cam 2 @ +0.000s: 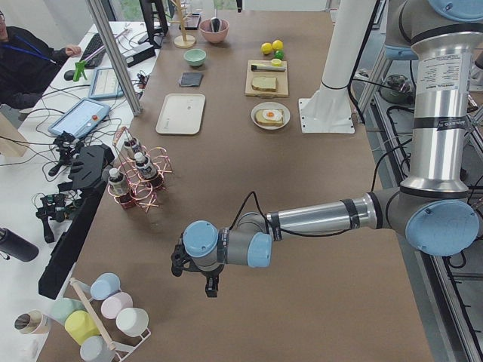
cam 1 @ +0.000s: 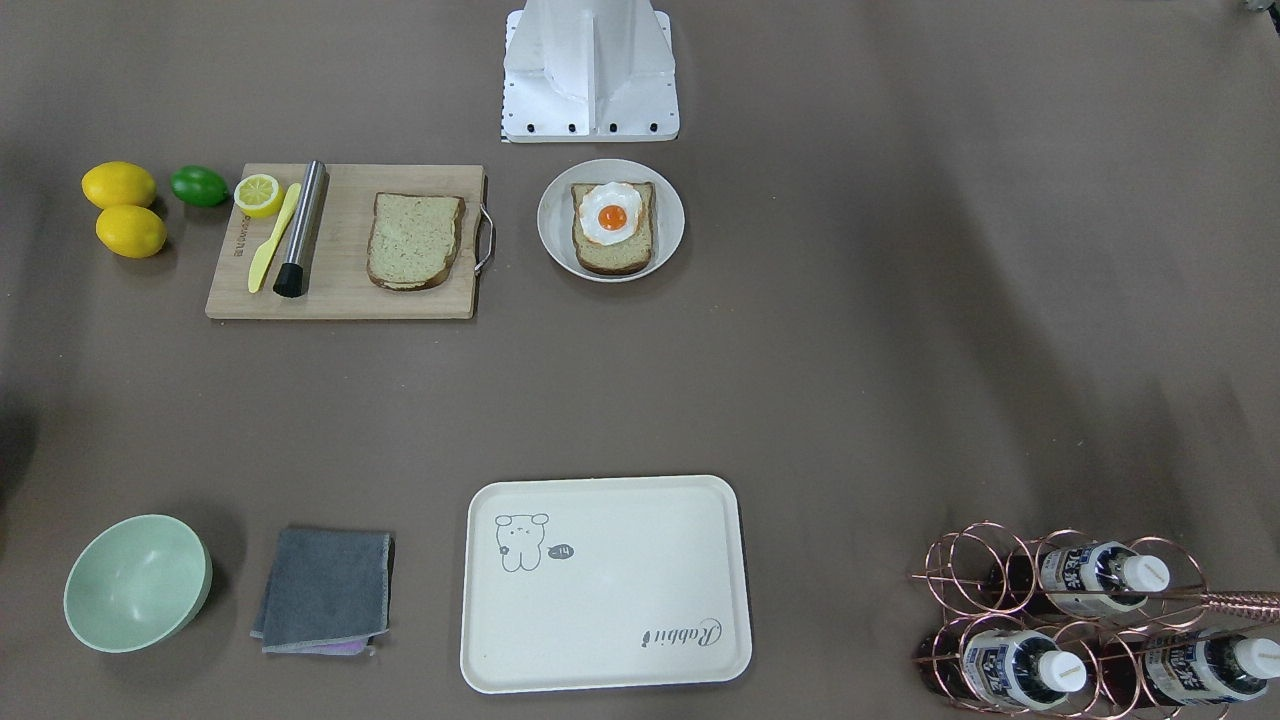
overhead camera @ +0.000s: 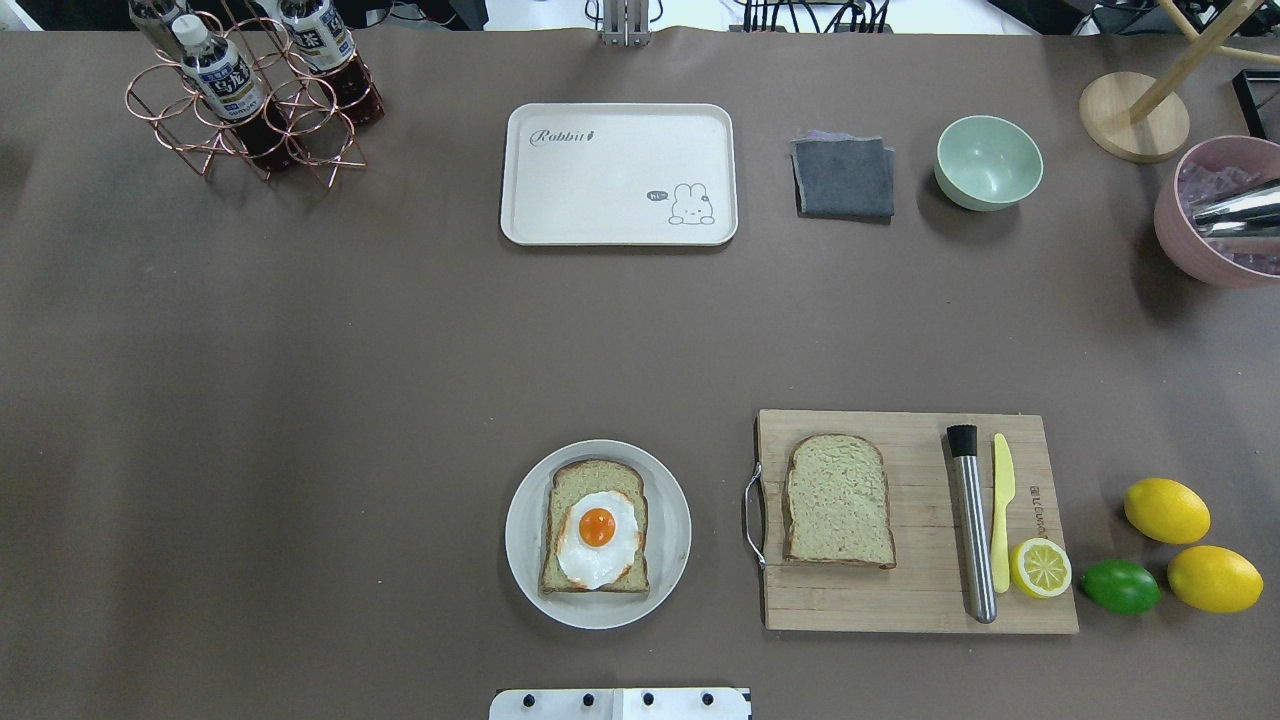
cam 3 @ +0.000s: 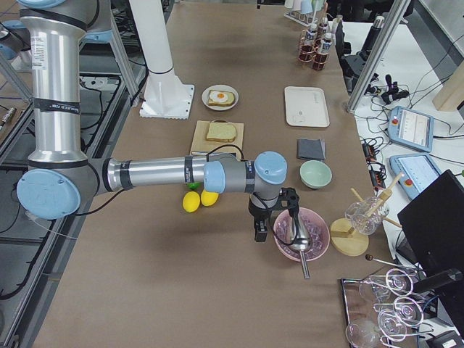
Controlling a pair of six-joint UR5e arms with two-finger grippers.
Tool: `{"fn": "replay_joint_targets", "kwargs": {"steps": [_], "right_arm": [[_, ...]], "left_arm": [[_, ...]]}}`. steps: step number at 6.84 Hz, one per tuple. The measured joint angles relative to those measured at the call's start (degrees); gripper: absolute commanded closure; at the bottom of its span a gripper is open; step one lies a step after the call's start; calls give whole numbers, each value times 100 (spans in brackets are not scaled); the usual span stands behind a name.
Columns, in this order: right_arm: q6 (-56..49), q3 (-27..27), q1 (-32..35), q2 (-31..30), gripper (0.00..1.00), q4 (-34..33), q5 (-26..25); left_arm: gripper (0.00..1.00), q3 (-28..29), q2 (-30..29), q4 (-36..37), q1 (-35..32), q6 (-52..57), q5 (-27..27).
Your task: Make sandwich and place on tray
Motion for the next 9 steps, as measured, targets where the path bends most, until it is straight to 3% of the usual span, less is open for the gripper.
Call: {"fn": "replay_joint_targets", "kwargs": {"steps": [3, 5, 9], "right_arm": [[-48, -15, 3, 104, 0, 9, -4], [-83, -19, 2, 111, 0, -1, 44], [-45, 158, 2, 203, 0, 296, 90]], "left_arm": [[1, 18, 9, -131, 2, 4, -102], [1, 101, -16, -541, 2, -155, -489], [1, -389, -392, -1279, 18, -686, -628]]}}
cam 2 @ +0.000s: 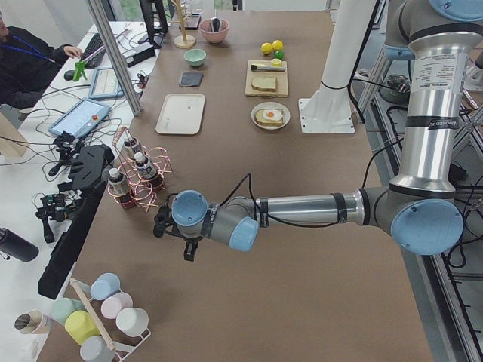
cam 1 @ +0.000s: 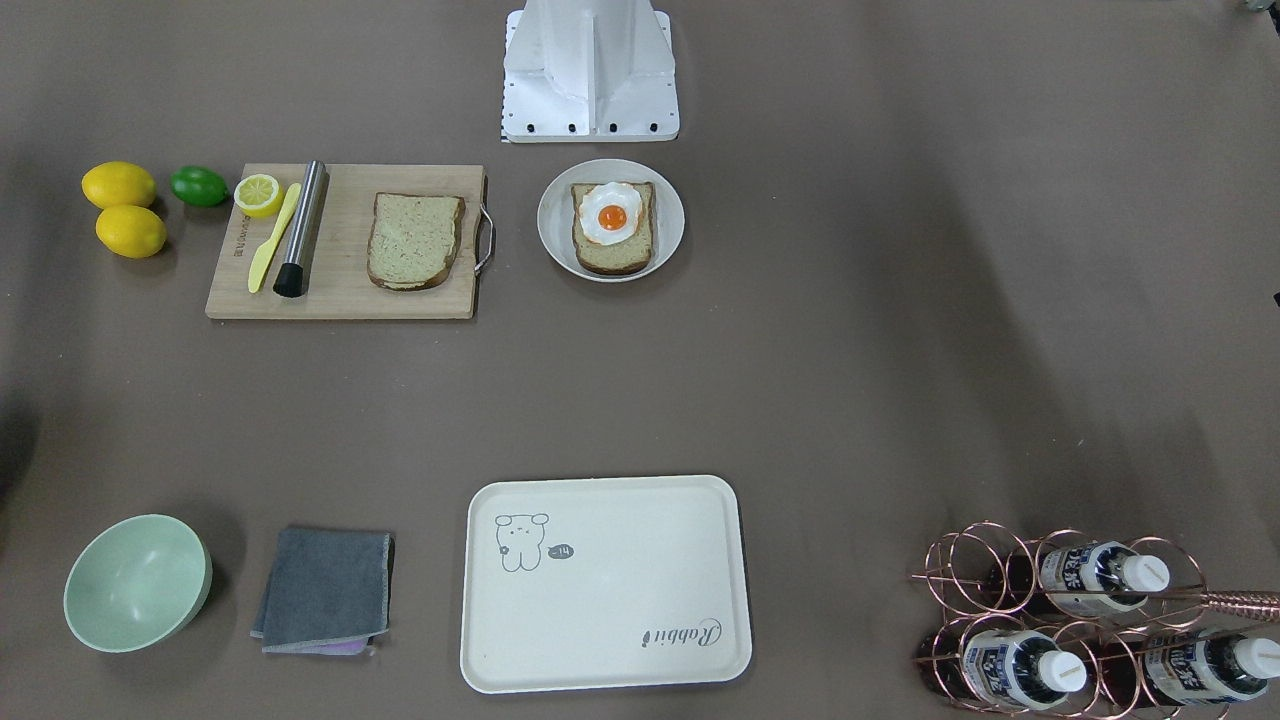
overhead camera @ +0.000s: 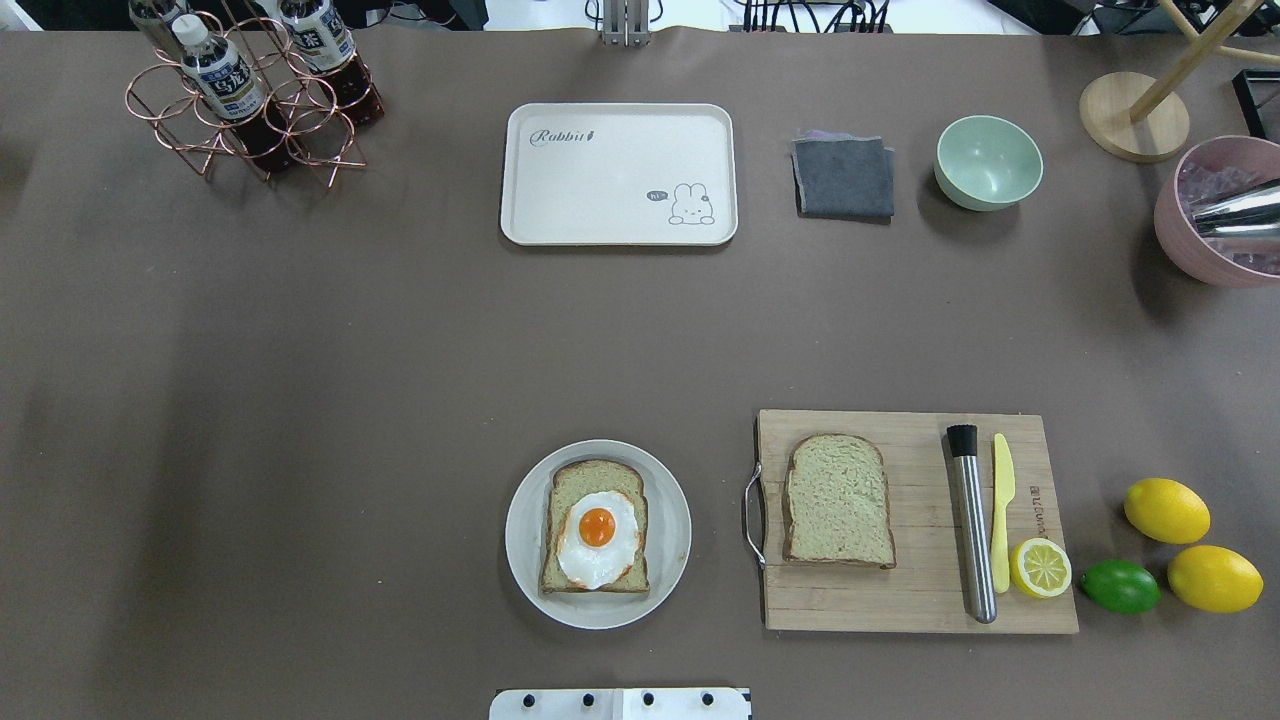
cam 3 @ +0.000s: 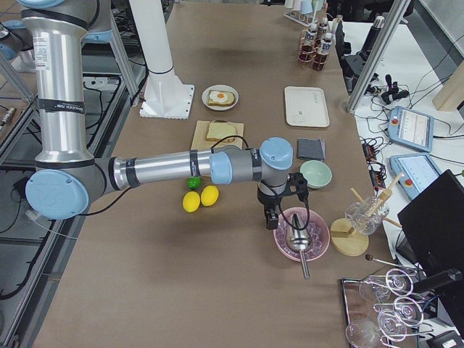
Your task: Make sandwich and place on tray
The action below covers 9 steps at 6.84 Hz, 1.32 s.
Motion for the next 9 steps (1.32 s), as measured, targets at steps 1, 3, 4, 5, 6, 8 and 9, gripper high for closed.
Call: {"fn": "replay_joint_targets", "kwargs": {"steps": [1, 3, 4, 5, 6, 8, 9], "right_arm": [[23, 11, -1, -10, 0, 212, 3], [18, 41, -35, 6, 0, 363, 7], [19, 134, -163, 41, 0, 377, 7], [80, 243, -410, 179, 0, 364, -16], [266, 283, -671, 373, 0, 349, -40], [1088, 331, -1124, 544, 0, 384, -21], [1675, 459, -1362, 564, 0, 395, -13]], "left_arm": [[1, -63, -24, -502, 69, -45, 1], [0, -122, -323, -1246, 690, -541, 31], [0, -172, -643, -1337, 1006, -989, 179], [0, -364, -854, -1320, 1241, -1442, 415], [0, -733, -927, -1169, 1524, -1934, 562], [0, -1718, -957, -652, 2409, -3280, 999], [0, -2044, -992, -518, 2949, -3889, 1392]]}}
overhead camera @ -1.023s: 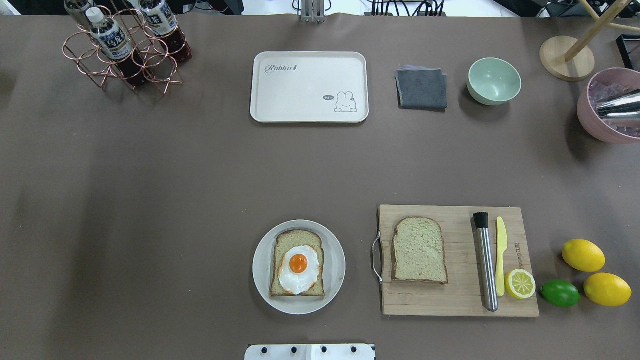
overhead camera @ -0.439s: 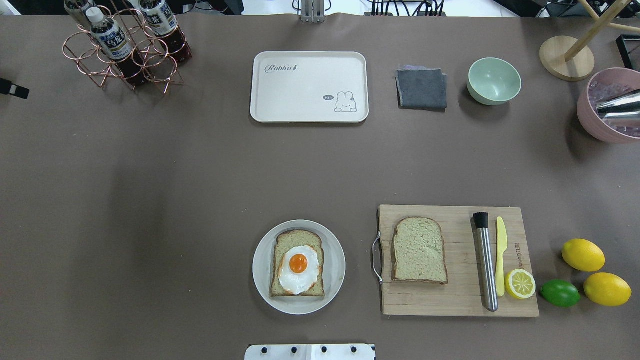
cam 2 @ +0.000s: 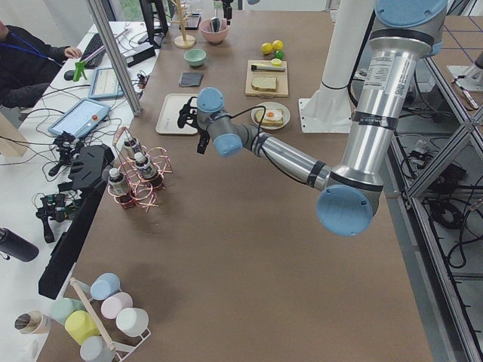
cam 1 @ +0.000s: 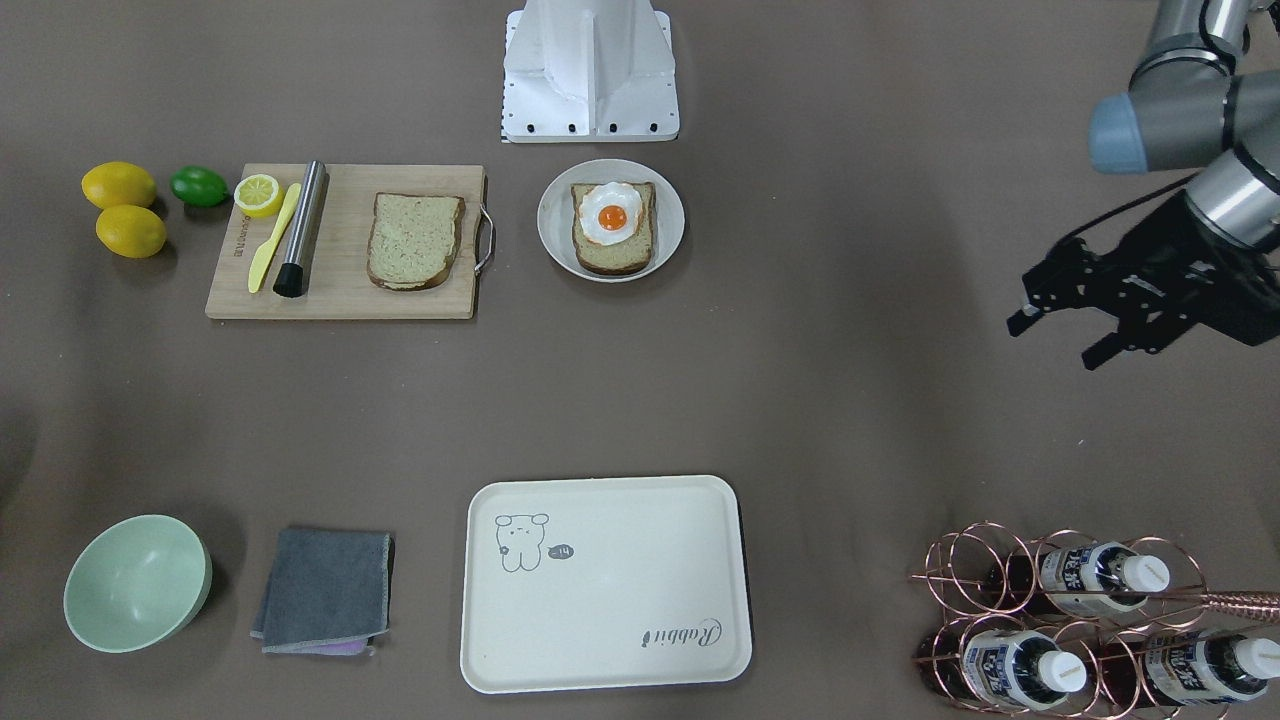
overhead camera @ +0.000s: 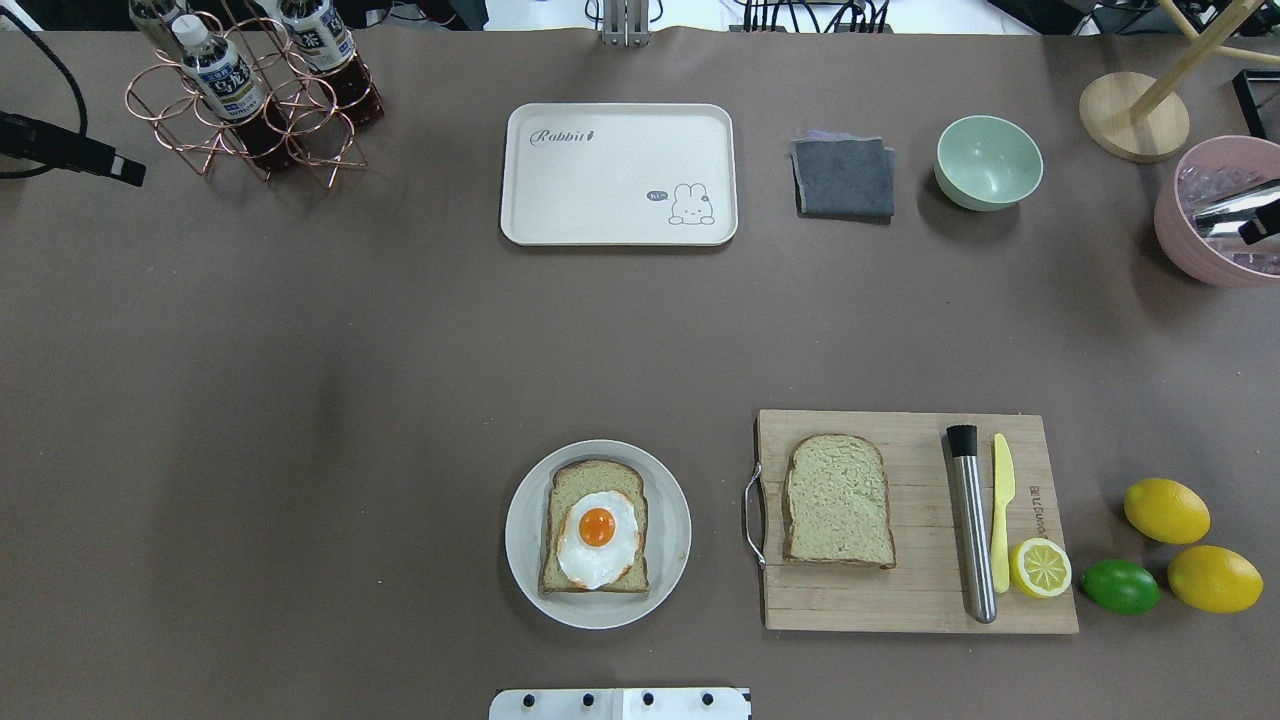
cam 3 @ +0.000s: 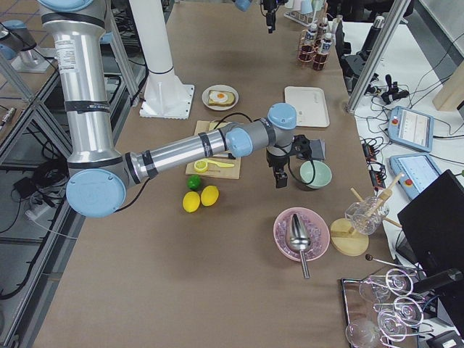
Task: Make sandwich and place on tray
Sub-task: 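Move the right gripper to the board bread while the left arm moves in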
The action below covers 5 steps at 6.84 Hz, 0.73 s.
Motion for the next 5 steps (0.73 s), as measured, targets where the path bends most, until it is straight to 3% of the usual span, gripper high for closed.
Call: {"fn": "replay_joint_targets", "kwargs": {"steps": [2, 5], "right_arm": [[1471, 449, -570, 5, 2, 177, -20], [3761, 710, -1648, -83, 3, 1370, -362]], "left_arm": [[1, -230, -206, 67, 716, -844, 425], [1, -400, -282, 76, 1341, -1557, 988]]}}
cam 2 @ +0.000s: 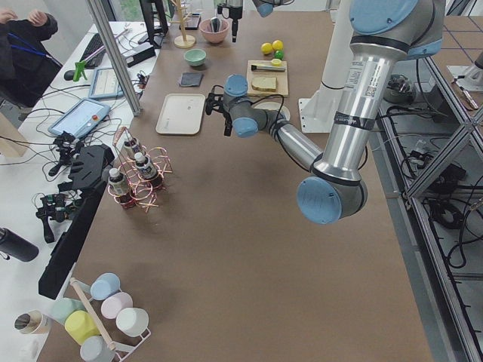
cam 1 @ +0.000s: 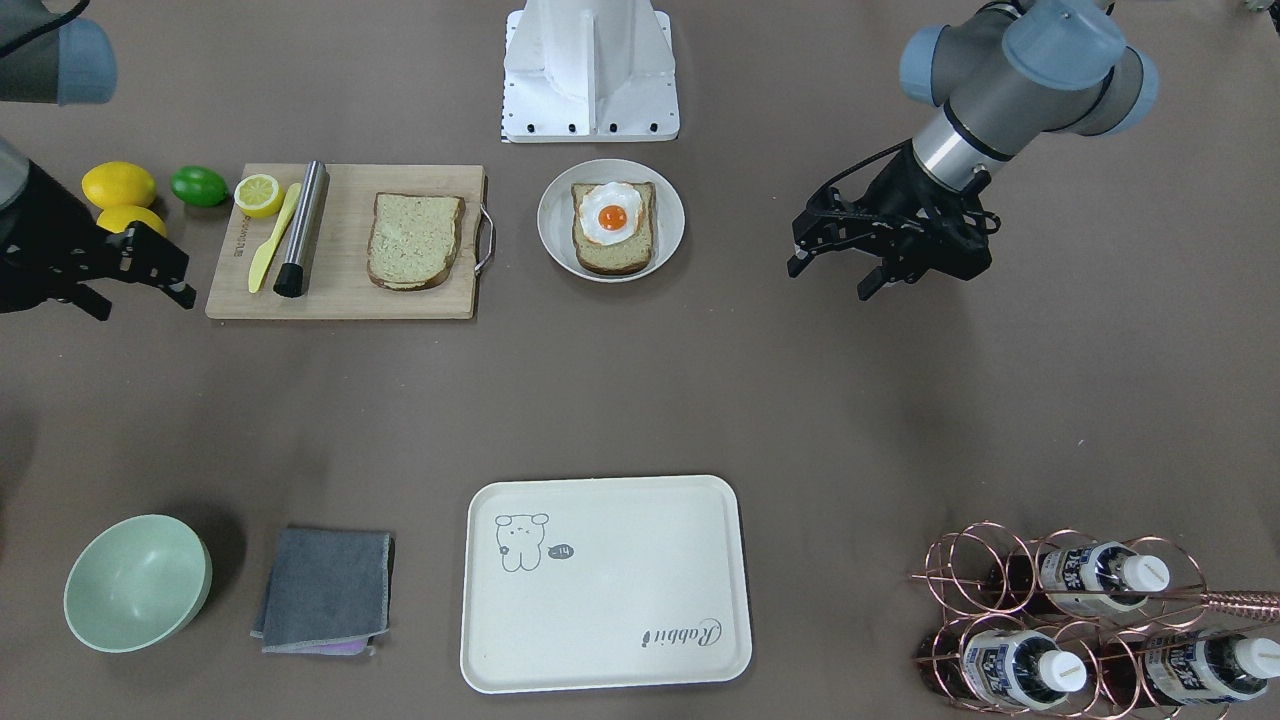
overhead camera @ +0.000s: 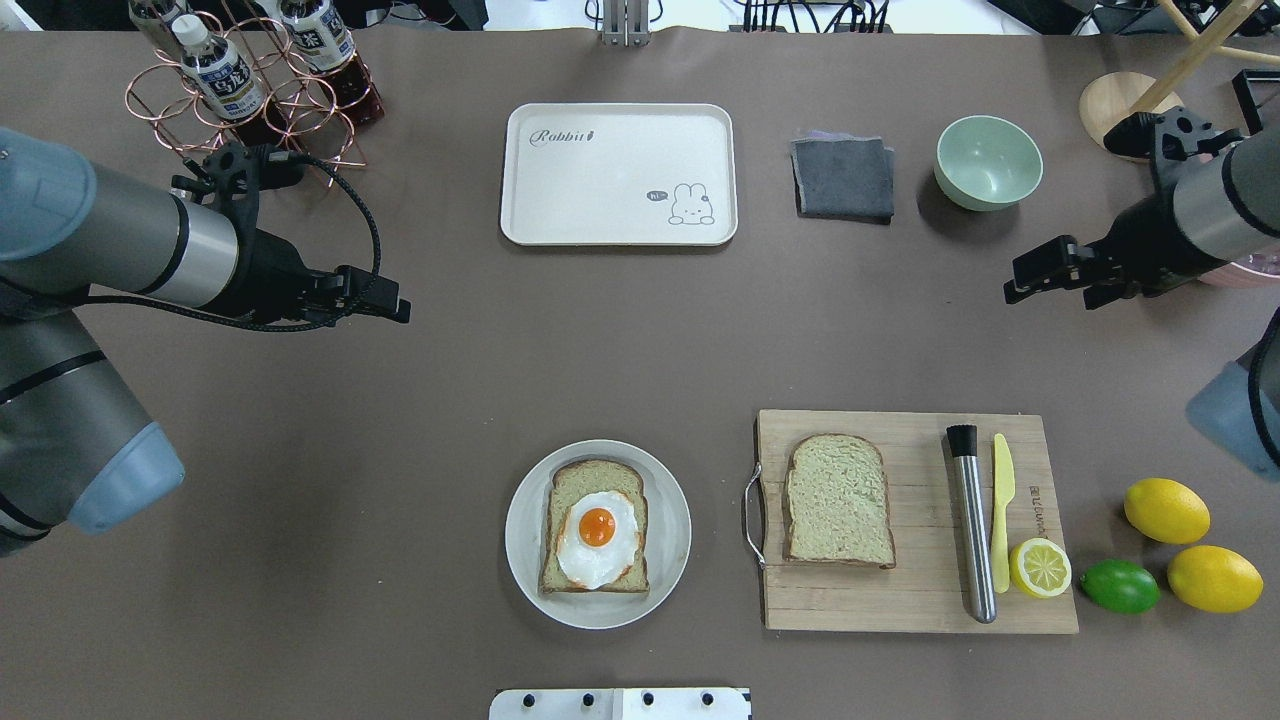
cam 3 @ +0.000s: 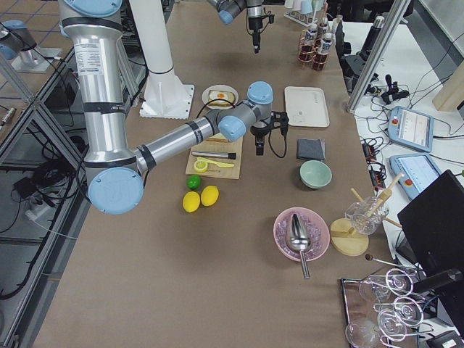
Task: Make sandwich and place on tray
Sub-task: 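Move the right gripper to the board bread while the left arm moves in, then grasp the bread slice on the cutting board with the right gripper and lift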
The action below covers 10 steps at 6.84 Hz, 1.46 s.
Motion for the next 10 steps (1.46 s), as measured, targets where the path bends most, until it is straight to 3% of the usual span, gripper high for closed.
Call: {"fn": "replay_joint_targets", "kwargs": {"steps": [1, 3, 5, 8, 10], "right_arm": [[750, 213, -565, -23, 5, 184, -347], [1801, 442, -1655, -59, 21, 277, -1249], [2495, 423, -2377, -70, 26, 506, -1994], [2861, 53, -2777, -264, 26, 1494, -2454], [2855, -237, -2802, -477, 41, 2292, -2491]], "left_arm": [[1, -67, -12, -8, 170, -158, 230], [1, -120, -67, -14, 423, -292, 526], [1, -122, -84, -12, 466, -286, 575], [1, -129, -96, -18, 470, -273, 587], [1, -143, -103, -19, 471, -272, 589]]}}
